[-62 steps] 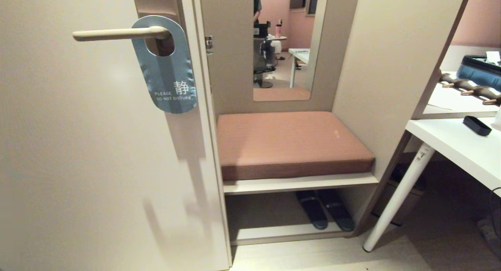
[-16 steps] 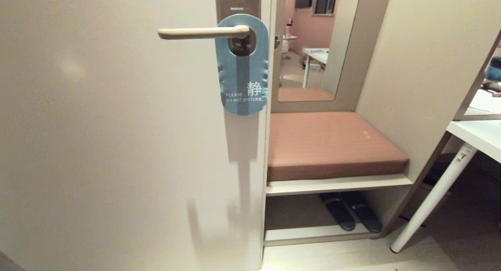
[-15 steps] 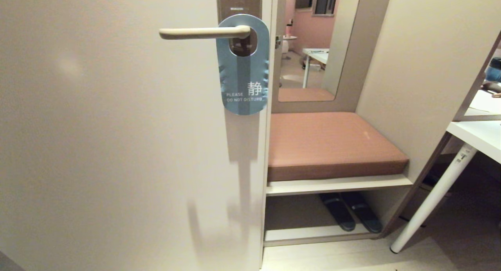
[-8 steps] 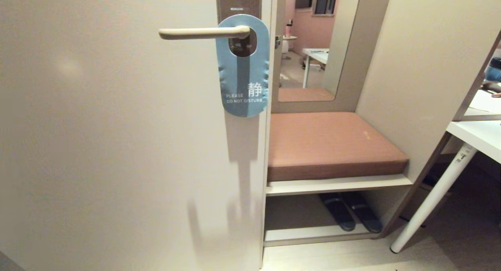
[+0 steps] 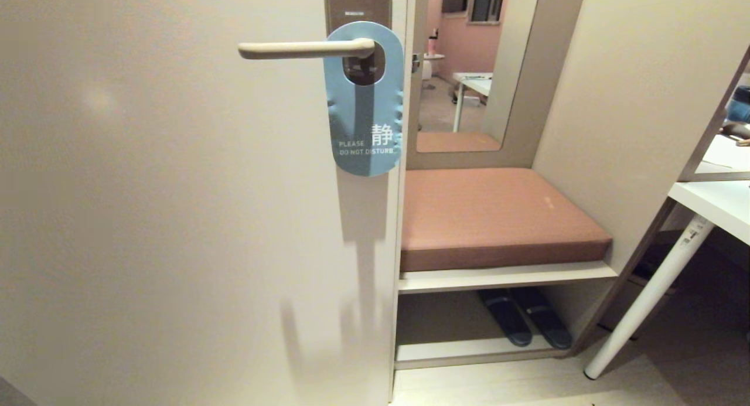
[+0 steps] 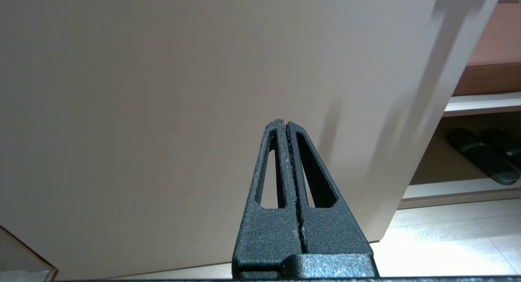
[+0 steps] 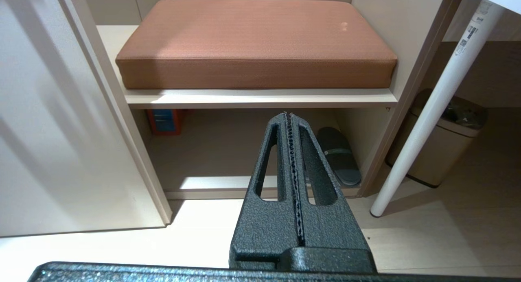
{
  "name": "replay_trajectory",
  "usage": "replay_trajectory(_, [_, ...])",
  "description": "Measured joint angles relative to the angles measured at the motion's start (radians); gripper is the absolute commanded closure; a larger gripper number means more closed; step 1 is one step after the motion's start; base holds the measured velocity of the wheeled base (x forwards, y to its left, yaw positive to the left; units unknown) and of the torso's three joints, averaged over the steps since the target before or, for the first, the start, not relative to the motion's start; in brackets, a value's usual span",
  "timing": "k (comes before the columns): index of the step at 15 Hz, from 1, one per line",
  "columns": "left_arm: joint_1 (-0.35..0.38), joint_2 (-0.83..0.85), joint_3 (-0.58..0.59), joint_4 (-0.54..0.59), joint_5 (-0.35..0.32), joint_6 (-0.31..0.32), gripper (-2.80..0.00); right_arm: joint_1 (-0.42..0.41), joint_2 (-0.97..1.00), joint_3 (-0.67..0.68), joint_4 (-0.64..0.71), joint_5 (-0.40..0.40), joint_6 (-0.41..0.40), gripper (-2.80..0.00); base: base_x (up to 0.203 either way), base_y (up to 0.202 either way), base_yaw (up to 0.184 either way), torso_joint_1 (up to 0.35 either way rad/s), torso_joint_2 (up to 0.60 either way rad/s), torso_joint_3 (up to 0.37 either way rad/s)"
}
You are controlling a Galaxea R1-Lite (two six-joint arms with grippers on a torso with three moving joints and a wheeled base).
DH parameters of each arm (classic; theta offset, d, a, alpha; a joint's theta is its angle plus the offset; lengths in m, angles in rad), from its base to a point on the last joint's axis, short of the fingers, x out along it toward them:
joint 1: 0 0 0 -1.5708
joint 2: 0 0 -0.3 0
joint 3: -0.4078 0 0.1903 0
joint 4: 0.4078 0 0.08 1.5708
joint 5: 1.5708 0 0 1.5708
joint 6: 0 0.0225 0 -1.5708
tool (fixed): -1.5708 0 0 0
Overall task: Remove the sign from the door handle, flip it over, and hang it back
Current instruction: Take down the sign
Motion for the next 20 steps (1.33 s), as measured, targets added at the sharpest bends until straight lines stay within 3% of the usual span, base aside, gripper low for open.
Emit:
replay_trajectory(11, [0.0, 0.0, 0.0, 0.0, 0.0, 0.001, 0.0, 0.001, 0.0, -0.022, 0.003, 0.002, 0.001, 0.0, 0.0, 0.0, 0.0, 0.0, 0.0, 0.0])
replay_trajectory(15, [0.0, 0.0, 0.0, 0.0, 0.0, 0.0, 0.0, 0.001, 0.058, -0.144, 0.026, 0.004, 0.005, 0.0, 0.0, 0.0, 0.0, 0.0, 0.0, 0.0])
replay_trajectory(20, [0.0, 0.0, 0.0, 0.0, 0.0, 0.001, 0.0, 0.0, 0.323, -0.374, 0.024, 0.001, 0.008, 0.0, 0.0, 0.0, 0.0, 0.0, 0.0, 0.0])
